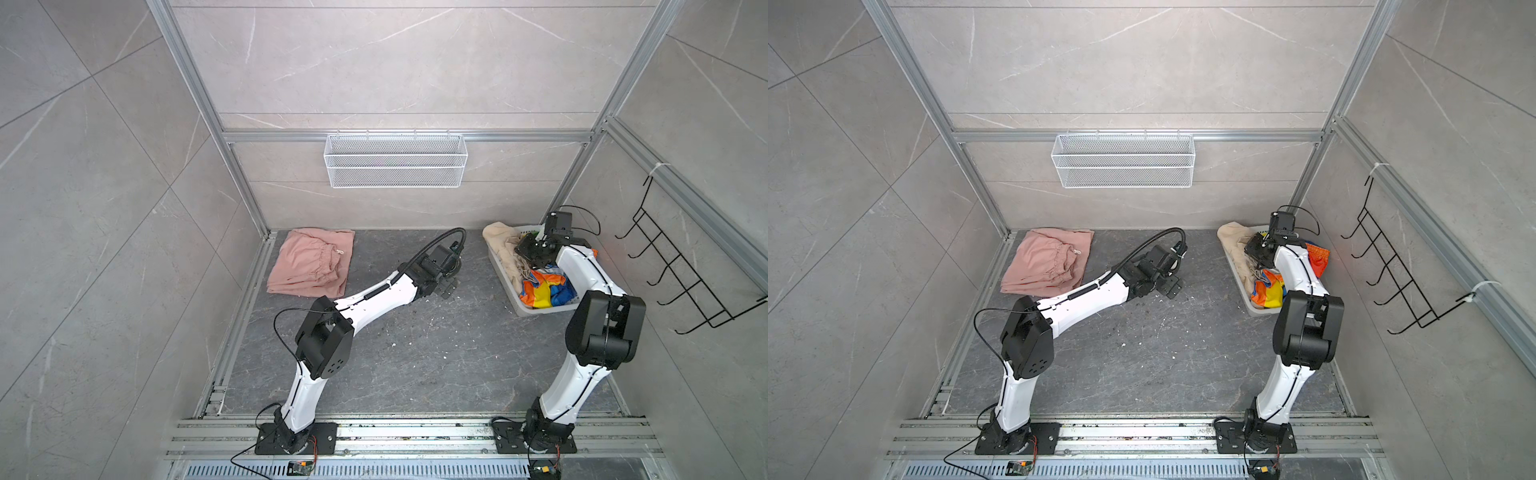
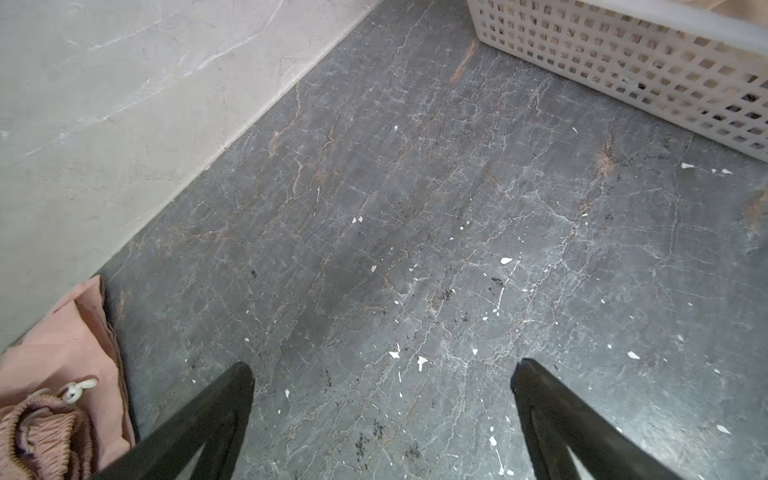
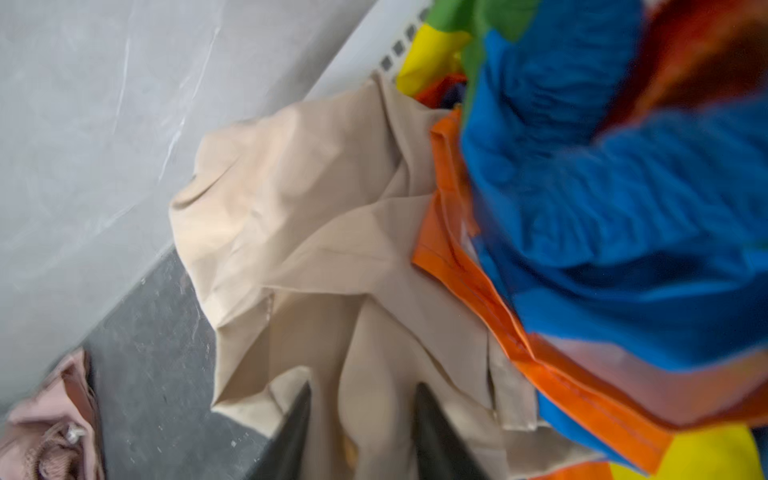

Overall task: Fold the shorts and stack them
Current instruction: 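Grasp the beige trousers in the basket with the right gripper and lift them, then pull the beige trousers out and lay them on the floor with the right gripper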

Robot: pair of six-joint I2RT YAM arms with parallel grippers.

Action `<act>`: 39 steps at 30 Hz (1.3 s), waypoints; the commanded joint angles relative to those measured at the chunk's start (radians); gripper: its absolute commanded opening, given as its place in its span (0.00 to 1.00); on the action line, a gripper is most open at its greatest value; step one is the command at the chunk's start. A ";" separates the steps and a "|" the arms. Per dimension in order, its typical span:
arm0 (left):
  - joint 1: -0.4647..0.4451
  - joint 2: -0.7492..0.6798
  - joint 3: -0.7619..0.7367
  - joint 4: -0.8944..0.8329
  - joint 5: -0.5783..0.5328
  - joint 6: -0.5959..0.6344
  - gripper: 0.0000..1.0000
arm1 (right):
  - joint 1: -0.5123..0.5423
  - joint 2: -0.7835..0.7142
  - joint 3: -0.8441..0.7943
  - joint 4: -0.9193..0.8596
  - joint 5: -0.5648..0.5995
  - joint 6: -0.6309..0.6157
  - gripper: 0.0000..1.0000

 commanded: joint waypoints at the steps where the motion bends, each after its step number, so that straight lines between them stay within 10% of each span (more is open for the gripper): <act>1: 0.002 -0.085 -0.031 0.004 0.014 -0.051 1.00 | 0.001 -0.022 0.030 -0.010 -0.038 0.009 0.09; 9: 0.044 -0.128 -0.020 -0.011 0.091 -0.139 1.00 | 0.010 -0.182 0.147 -0.055 -0.116 0.066 0.00; 20: 0.201 -0.252 -0.169 0.109 0.344 -0.399 1.00 | 0.265 -0.255 0.768 -0.192 -0.221 -0.008 0.00; 33: 0.475 -0.584 -0.683 0.438 0.488 -0.796 1.00 | 0.764 -0.275 0.153 0.062 -0.158 0.053 0.01; 39: 0.511 -0.624 -0.787 0.476 0.512 -0.863 1.00 | 0.781 -0.264 -0.068 0.050 -0.120 0.050 0.64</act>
